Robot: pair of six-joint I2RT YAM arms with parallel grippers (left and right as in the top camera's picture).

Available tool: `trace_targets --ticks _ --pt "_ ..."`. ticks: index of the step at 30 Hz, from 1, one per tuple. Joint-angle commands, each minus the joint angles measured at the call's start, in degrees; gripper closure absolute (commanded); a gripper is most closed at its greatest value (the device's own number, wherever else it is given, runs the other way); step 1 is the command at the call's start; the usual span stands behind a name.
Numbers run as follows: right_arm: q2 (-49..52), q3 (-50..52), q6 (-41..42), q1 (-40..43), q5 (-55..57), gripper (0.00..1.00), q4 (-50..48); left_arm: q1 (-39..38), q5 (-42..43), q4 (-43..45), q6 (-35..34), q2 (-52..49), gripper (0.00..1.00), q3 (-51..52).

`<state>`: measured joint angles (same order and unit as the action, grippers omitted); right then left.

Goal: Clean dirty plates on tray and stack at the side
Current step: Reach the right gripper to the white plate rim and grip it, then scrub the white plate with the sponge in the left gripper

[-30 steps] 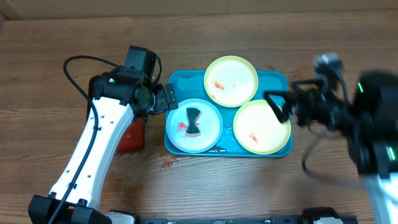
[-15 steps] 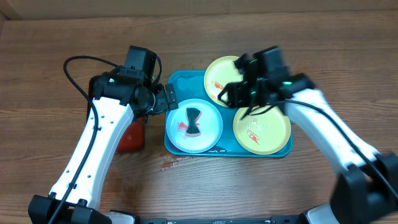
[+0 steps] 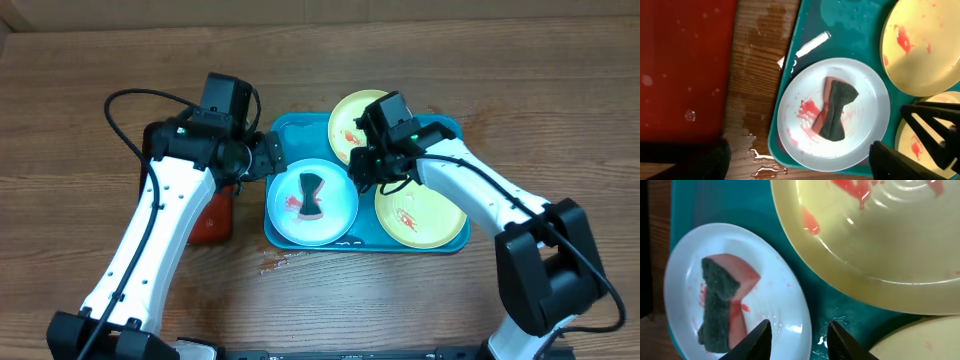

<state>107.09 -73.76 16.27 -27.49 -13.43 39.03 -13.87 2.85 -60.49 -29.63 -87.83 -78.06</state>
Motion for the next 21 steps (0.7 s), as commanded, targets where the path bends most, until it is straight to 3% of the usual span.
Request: trace_targets --ticks 1,5,9,12,16,21 --pt "2.4 -1.3 0.5 -0.6 1.9 0.62 0.0 0.0 3.1 0.9 0.1 -1.1 0.12 2.4" --pt "5.4 -1.2 1.9 -0.6 2.0 0.62 1.2 0.0 4.8 1.4 3.2 -2.3 0.11 3.4" --pt "6.4 -1.2 3.7 -0.6 1.9 0.68 1.6 -0.3 5.4 2.6 4.2 -3.9 0.12 3.5" --pt "6.4 -1.2 4.6 -0.6 1.8 0.76 1.9 -1.4 9.1 4.4 5.4 -6.8 0.27 3.5" --pt "6.7 -1.2 5.1 -0.6 1.8 0.92 2.1 -3.0 11.4 5.7 5.5 -10.7 0.32 3.5" --pt "6.8 -1.2 5.2 -0.6 1.1 0.93 1.6 -5.4 13.9 9.2 7.9 -15.6 0.41 3.5"
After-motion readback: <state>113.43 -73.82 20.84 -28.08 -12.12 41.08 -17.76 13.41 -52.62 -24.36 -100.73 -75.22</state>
